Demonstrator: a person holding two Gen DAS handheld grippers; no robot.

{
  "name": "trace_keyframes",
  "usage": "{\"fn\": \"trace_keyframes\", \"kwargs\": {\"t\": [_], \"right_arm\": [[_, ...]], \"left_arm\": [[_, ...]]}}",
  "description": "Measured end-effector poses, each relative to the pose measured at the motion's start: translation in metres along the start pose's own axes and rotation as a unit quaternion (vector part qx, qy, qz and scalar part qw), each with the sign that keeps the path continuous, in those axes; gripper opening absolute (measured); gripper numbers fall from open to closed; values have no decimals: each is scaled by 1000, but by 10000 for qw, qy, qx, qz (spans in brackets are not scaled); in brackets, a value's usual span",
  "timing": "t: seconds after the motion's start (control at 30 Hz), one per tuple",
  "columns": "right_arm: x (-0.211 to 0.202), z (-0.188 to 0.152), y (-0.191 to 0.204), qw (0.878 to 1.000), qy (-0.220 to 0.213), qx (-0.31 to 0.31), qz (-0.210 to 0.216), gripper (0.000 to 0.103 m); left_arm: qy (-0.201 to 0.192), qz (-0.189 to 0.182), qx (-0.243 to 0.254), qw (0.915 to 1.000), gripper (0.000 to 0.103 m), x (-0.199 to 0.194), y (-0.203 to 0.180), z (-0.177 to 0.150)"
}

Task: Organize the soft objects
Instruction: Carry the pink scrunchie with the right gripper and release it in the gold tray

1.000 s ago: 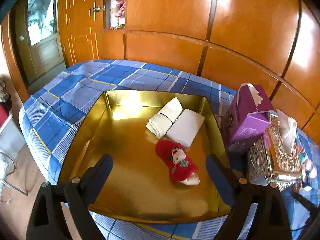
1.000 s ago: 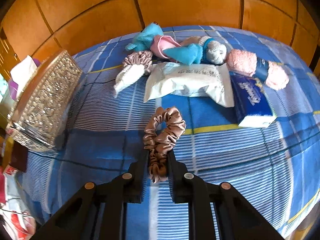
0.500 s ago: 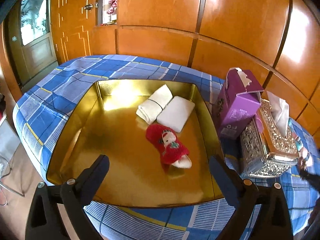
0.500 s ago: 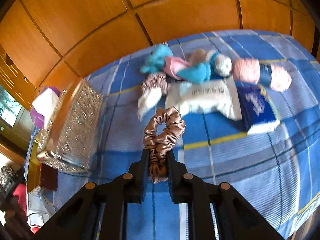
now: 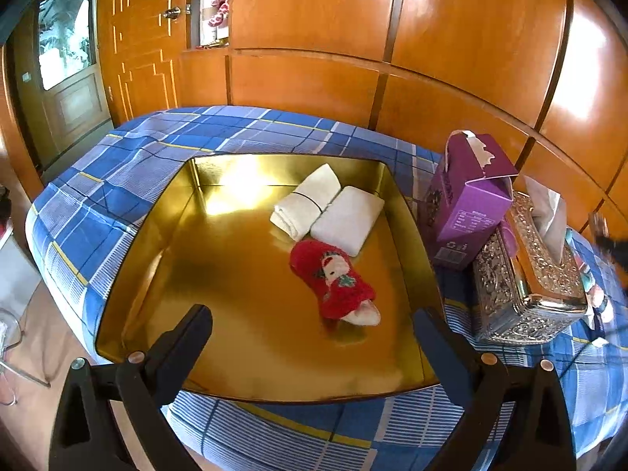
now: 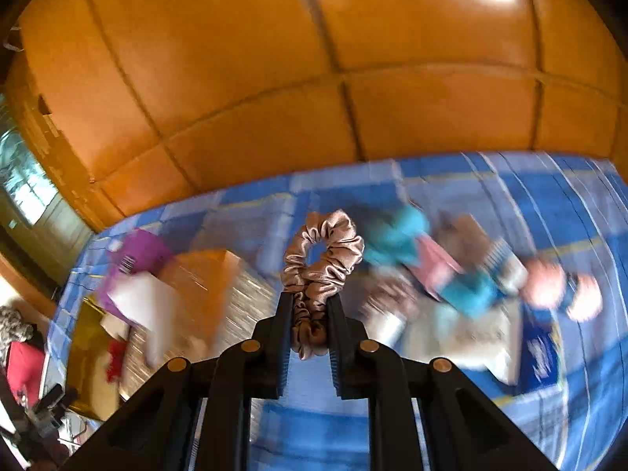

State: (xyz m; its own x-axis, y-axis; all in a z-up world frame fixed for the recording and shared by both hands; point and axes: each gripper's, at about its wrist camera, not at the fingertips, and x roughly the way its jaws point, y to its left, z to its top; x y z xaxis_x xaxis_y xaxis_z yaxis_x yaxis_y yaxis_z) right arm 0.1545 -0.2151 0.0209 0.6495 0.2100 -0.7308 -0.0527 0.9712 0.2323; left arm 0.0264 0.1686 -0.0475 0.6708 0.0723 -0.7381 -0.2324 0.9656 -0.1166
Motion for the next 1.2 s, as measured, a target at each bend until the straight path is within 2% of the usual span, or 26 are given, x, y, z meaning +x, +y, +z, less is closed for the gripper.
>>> {"fn": "trace_keyframes", "kwargs": {"t": [0.07, 0.23, 0.4, 0.6, 0.77, 0.83, 0.9, 0.97, 1.0, 1.03, 1.2], "right_arm": [[6, 14, 32, 9994, -44, -272, 229, 15], [10, 20, 107, 9916, -53, -953, 876, 15], [13, -13, 176, 9744, 233, -1592, 1569, 15], [28, -67, 225, 9526, 865, -2014, 2111, 15], [56, -103, 247, 9394, 1429, -2119, 2286, 16], [64, -114, 254, 9359, 1575, -2191, 2265, 23], [76, -122, 259, 9332, 1715, -2266, 2199, 23], [84, -127, 261, 9301, 1865, -2273, 2200, 28], [88, -131, 261, 9300, 1920, -2294, 2136, 35], [90, -133, 260, 9302, 1935, -2310, 2095, 37], [84, -135, 248, 9362, 1819, -2289, 1949, 37]], "left_arm": [[-5, 50, -22, 10000, 103, -1, 3, 0], [-12, 124, -95, 9999, 103, -3, 11, 0], [-21, 169, -217, 9996, 103, -2, 20, 0], [-45, 288, -401, 9988, 103, -1, 36, 3], [-132, 467, -674, 9965, 103, -4, 60, 7], [-150, 510, -756, 9957, 103, -4, 66, 8], [-158, 540, -810, 9951, 103, -4, 71, 9], [-167, 560, -835, 9948, 103, -3, 73, 9], [-172, 558, -840, 9947, 103, -4, 72, 9], [-179, 560, -828, 9948, 103, -4, 72, 9], [-198, 562, -697, 9958, 103, -4, 65, 8]]}}
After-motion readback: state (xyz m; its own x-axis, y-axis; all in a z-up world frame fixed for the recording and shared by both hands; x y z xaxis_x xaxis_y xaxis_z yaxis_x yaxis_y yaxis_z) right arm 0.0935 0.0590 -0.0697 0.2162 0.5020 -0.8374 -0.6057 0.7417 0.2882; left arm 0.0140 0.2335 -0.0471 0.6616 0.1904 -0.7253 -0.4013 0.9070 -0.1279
